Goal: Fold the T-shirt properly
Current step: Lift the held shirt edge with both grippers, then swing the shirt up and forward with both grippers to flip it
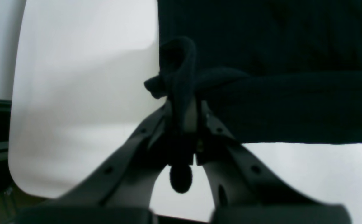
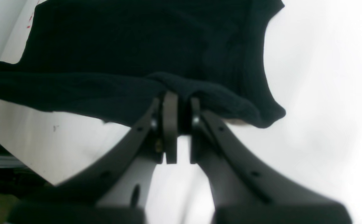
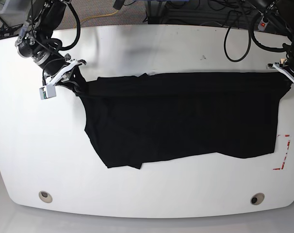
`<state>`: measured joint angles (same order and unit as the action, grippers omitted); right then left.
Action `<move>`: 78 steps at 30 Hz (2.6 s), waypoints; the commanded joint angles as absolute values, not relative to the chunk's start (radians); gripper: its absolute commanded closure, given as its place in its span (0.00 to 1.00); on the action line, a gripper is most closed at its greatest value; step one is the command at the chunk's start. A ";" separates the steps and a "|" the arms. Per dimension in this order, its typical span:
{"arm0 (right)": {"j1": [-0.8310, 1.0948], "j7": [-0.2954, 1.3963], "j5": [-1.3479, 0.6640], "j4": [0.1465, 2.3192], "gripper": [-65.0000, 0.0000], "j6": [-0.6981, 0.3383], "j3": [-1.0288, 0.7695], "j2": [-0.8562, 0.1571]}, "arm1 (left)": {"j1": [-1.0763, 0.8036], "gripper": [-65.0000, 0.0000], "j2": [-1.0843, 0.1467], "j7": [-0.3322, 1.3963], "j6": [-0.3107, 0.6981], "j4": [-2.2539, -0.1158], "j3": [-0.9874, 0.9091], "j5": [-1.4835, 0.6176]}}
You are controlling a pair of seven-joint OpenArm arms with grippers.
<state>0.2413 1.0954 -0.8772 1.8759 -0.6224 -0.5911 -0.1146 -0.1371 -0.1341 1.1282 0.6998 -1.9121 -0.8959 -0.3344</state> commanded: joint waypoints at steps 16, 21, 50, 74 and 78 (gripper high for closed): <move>0.122 1.070 -0.895 1.739 0.94 -0.622 -0.596 -0.147 | -0.044 1.00 -0.157 1.147 0.698 -1.868 -0.881 -0.335; 0.162 1.070 -0.826 1.741 0.94 -0.616 -0.596 -0.145 | -0.068 1.00 -0.154 1.145 0.698 -1.867 -0.783 -0.234; -0.298 1.053 -0.389 1.649 0.94 -0.625 -0.596 -0.174 | 0.226 1.00 -0.111 0.926 0.698 -1.902 -0.348 -0.058; -0.843 1.118 -0.387 1.647 0.94 -0.625 -0.466 -0.426 | 0.946 1.00 -0.179 1.201 0.698 -1.928 -0.311 -0.058; -0.885 1.121 -0.397 1.649 0.94 -0.627 -0.456 -0.469 | 1.001 1.00 -0.205 1.204 0.698 -1.928 -0.265 -0.061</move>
